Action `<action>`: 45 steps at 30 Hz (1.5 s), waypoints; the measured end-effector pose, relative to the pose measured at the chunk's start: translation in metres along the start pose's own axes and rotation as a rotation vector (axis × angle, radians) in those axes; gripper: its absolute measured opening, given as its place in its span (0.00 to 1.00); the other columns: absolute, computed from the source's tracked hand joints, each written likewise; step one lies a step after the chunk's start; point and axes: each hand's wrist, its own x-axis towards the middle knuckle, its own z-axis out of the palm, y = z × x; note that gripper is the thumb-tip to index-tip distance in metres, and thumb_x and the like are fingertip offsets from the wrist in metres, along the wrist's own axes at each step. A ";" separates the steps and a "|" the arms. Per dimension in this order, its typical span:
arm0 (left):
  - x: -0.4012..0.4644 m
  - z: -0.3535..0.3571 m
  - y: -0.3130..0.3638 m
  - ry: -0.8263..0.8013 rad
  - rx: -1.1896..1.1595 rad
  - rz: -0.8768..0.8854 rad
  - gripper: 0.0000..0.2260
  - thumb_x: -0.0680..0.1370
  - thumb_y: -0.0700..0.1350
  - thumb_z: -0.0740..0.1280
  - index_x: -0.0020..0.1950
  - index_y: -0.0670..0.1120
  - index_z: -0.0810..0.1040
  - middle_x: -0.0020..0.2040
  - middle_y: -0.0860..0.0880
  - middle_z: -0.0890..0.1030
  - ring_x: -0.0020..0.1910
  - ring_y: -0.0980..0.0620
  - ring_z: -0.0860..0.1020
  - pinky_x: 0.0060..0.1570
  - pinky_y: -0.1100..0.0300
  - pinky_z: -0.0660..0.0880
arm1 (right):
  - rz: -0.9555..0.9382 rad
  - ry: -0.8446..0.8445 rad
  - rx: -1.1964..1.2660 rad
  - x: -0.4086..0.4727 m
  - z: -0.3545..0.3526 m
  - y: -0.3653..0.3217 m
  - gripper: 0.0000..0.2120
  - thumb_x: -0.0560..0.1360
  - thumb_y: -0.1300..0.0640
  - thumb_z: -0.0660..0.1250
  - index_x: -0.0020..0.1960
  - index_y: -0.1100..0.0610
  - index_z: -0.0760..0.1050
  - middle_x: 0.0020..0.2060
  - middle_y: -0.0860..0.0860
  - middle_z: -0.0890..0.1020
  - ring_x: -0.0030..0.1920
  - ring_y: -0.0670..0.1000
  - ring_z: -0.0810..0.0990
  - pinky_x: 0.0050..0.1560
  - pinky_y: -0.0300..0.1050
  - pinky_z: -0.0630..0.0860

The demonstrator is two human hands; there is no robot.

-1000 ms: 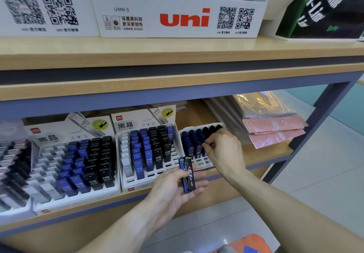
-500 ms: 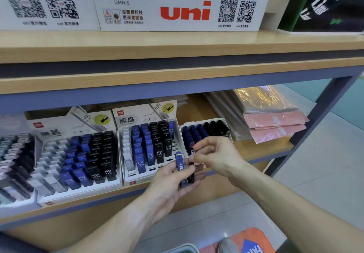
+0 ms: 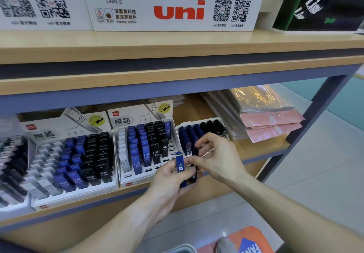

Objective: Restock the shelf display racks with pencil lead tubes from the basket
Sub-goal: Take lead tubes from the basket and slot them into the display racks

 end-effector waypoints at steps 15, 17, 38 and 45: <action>0.016 0.032 0.002 0.054 -0.164 -0.074 0.11 0.84 0.35 0.60 0.63 0.34 0.78 0.59 0.42 0.82 0.50 0.35 0.85 0.56 0.44 0.81 | 0.100 0.494 -0.070 0.042 -0.051 0.050 0.11 0.71 0.51 0.77 0.41 0.50 0.75 0.35 0.43 0.82 0.40 0.49 0.82 0.43 0.49 0.78; 0.017 0.034 0.001 0.054 -0.142 -0.065 0.10 0.84 0.35 0.61 0.63 0.37 0.79 0.59 0.45 0.83 0.50 0.38 0.86 0.56 0.45 0.81 | 0.062 0.501 -0.100 0.045 -0.048 0.053 0.10 0.71 0.51 0.77 0.41 0.50 0.75 0.35 0.44 0.83 0.39 0.50 0.82 0.43 0.49 0.79; 0.025 0.035 -0.007 0.060 0.007 -0.007 0.10 0.81 0.35 0.67 0.60 0.42 0.83 0.56 0.45 0.86 0.49 0.44 0.87 0.52 0.52 0.83 | 0.034 0.390 -0.188 0.054 -0.032 0.062 0.08 0.70 0.55 0.78 0.39 0.55 0.79 0.34 0.50 0.83 0.38 0.54 0.80 0.39 0.45 0.72; 0.024 0.033 -0.008 0.066 -0.022 0.001 0.12 0.80 0.32 0.68 0.62 0.38 0.79 0.54 0.39 0.85 0.48 0.43 0.86 0.51 0.51 0.84 | 0.058 0.344 -0.183 0.061 -0.034 0.068 0.03 0.74 0.57 0.73 0.44 0.55 0.85 0.38 0.53 0.86 0.43 0.58 0.83 0.42 0.46 0.75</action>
